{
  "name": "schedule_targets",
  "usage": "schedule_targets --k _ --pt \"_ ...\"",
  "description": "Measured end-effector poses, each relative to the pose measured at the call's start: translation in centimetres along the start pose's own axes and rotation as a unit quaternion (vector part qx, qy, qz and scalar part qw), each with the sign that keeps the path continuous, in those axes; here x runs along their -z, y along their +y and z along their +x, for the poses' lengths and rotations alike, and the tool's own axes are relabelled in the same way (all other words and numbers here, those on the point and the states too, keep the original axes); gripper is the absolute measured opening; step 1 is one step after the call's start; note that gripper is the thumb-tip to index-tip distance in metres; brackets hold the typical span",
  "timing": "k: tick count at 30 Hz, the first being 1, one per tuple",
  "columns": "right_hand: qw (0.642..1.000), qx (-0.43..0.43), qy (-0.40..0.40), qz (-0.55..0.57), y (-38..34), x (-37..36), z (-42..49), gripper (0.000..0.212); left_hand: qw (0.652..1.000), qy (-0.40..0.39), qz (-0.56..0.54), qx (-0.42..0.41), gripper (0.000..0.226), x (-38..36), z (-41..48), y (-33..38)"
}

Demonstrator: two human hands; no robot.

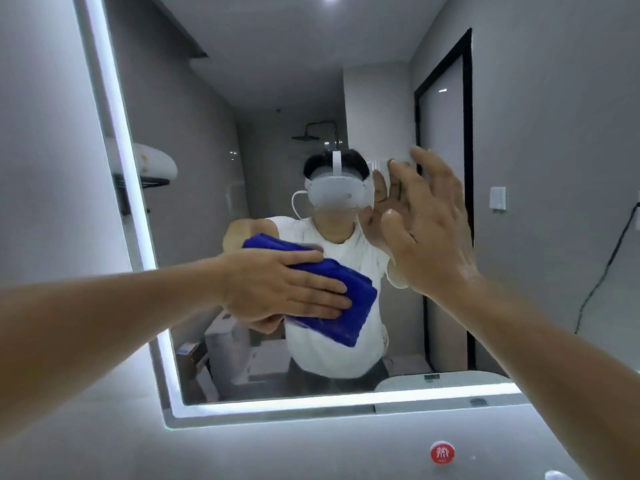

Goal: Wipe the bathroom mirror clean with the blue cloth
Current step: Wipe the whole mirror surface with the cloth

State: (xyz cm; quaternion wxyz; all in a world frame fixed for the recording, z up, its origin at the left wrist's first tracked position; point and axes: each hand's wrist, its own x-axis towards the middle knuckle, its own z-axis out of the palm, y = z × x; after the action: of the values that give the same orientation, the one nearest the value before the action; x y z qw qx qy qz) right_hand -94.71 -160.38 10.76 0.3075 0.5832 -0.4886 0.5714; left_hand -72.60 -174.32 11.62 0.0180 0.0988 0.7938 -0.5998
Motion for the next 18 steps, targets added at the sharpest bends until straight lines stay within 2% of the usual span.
schedule_targets --k 4,6,8,10,12,15,16,18 --pt "1.0 -0.013 -0.004 0.002 -0.2 -0.2 2.8 0.053 0.992 0.019 0.053 0.11 0.069 3.7 -0.9 -10.0" --pt "1.0 -0.01 0.004 0.001 0.3 -0.1 4.3 0.051 0.975 0.051 0.083 0.197 0.068 5.2 -0.9 -14.0" --pt "0.999 -0.007 0.034 0.003 0.9 0.3 5.8 0.05 0.935 0.087 0.084 0.334 0.072 6.4 -0.4 -17.2" --pt "0.998 -0.003 0.065 0.01 1.5 0.9 7.0 0.053 0.872 0.112 0.06 0.472 0.075 7.0 0.4 -19.2" --pt "0.997 0.006 0.08 0.012 2.0 1.5 7.6 0.056 0.812 0.135 0.034 0.566 0.076 7.2 1.7 -19.5" --pt "0.996 0.008 0.09 0.015 2.5 2.1 7.5 0.058 0.745 0.162 0.012 0.647 0.077 7.1 4.5 -16.7" --pt "0.996 0.002 0.088 0.02 2.6 2.2 7.3 0.058 0.735 0.169 0.004 0.656 0.077 6.7 5.3 -14.9" --pt "0.996 -0.003 0.081 0.03 2.8 2.4 6.8 0.059 0.749 0.164 -0.008 0.642 0.078 5.3 7.2 -10.2"
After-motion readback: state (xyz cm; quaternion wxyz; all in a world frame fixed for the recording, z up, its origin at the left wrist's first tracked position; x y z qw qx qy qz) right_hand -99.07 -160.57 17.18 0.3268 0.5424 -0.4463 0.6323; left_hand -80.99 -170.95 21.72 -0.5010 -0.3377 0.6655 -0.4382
